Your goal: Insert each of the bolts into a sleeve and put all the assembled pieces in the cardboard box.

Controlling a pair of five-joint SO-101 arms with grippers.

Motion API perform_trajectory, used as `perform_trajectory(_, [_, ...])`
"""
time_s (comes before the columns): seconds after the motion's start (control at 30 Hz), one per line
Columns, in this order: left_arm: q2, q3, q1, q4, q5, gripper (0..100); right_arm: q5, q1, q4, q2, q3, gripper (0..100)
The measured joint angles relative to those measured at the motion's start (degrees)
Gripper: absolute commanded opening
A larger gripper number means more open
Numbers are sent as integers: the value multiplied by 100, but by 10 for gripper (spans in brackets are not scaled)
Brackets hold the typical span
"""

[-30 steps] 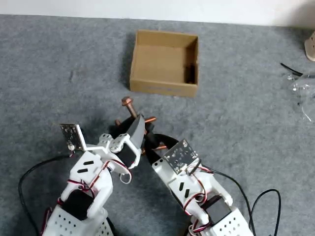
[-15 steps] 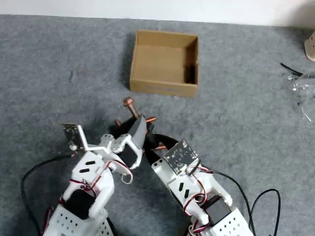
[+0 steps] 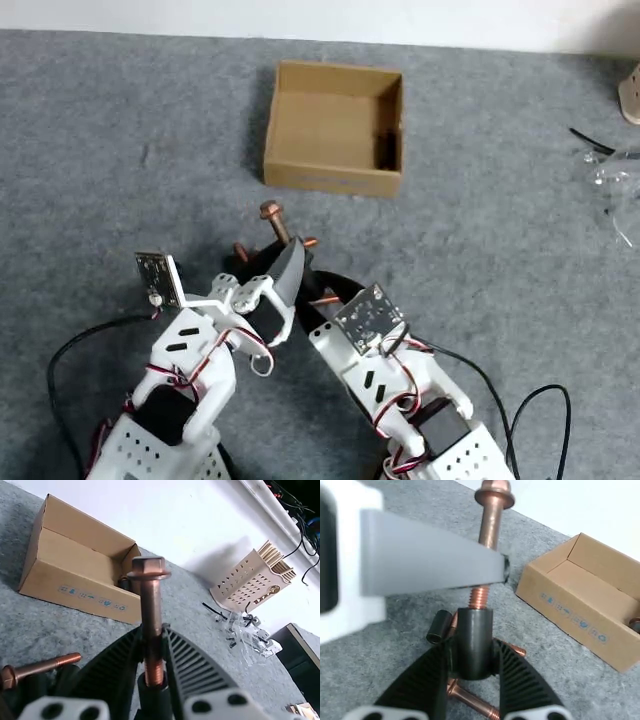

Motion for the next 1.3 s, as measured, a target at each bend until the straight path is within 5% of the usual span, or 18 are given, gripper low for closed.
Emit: perform_trajectory(1.3, [-88,-9,695,721,-633,6,18,211,9,9,0,5])
